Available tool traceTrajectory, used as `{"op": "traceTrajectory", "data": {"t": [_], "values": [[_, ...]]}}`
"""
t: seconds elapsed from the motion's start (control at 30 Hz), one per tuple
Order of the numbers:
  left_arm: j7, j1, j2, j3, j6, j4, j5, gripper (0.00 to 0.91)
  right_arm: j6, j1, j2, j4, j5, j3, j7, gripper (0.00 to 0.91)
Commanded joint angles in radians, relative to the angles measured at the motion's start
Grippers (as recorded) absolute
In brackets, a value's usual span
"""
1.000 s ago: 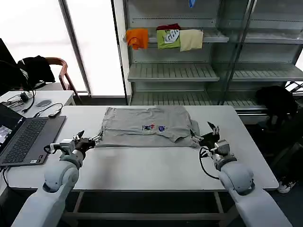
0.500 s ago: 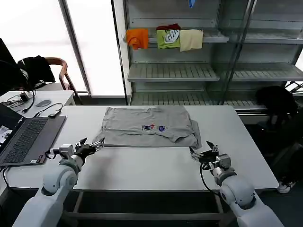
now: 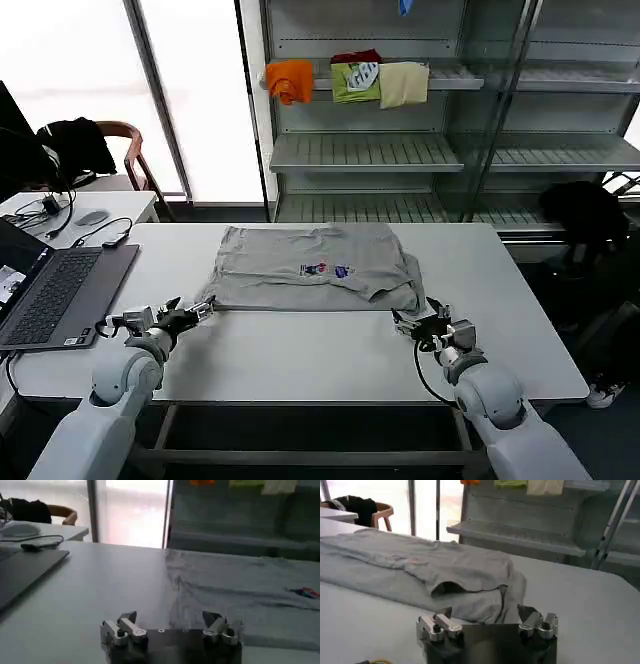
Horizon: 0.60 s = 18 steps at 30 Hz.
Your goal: Fold and organize the clothes.
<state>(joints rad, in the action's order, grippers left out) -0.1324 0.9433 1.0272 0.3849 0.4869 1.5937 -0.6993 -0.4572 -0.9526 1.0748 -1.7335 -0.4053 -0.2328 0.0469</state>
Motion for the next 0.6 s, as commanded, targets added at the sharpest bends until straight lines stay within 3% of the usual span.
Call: {"op": "traceTrajectory", "data": {"t": [0.03,0.17,0.23,0.27,0.33,0.43,0.47,0.53,0.6], "values": [[0.005,-0.001,0.001,0.0,-0.002,-0.02,-0.002,0.514,0.002,0.028,0.005,0.03,-0.001,0.002,-0.002,0.595],[0.008,0.004,0.003,-0.003,0.003,-0.009,-0.001,0.494,0.004,0.033,0.01,0.049,0.011,0.009,-0.015,0.534],[0.009,0.005,0.003,-0.004,0.005,-0.011,-0.001,0.443,0.004,0.036,0.01,0.061,0.013,0.011,-0.023,0.504],[0.011,0.005,0.003,-0.005,0.004,-0.014,0.0,0.353,0.004,0.039,0.01,0.067,0.012,0.012,-0.026,0.494],[0.012,0.006,0.003,-0.008,0.004,-0.016,0.0,0.312,0.005,0.046,0.014,0.082,0.009,0.012,-0.029,0.393],[0.014,0.007,0.004,-0.012,0.004,-0.015,0.001,0.292,0.003,0.052,0.016,0.099,-0.005,0.01,-0.029,0.343],[0.014,0.007,0.004,-0.012,0.005,-0.015,0.001,0.161,0.001,0.053,0.016,0.102,-0.009,0.01,-0.03,0.302],[0.015,0.007,0.004,-0.015,0.005,-0.015,0.002,0.04,0.003,0.055,0.013,0.107,-0.008,0.01,-0.036,0.232],[0.016,0.008,0.003,-0.018,0.005,-0.014,0.003,0.02,0.003,0.055,0.013,0.107,-0.009,0.009,-0.038,0.02]]}}
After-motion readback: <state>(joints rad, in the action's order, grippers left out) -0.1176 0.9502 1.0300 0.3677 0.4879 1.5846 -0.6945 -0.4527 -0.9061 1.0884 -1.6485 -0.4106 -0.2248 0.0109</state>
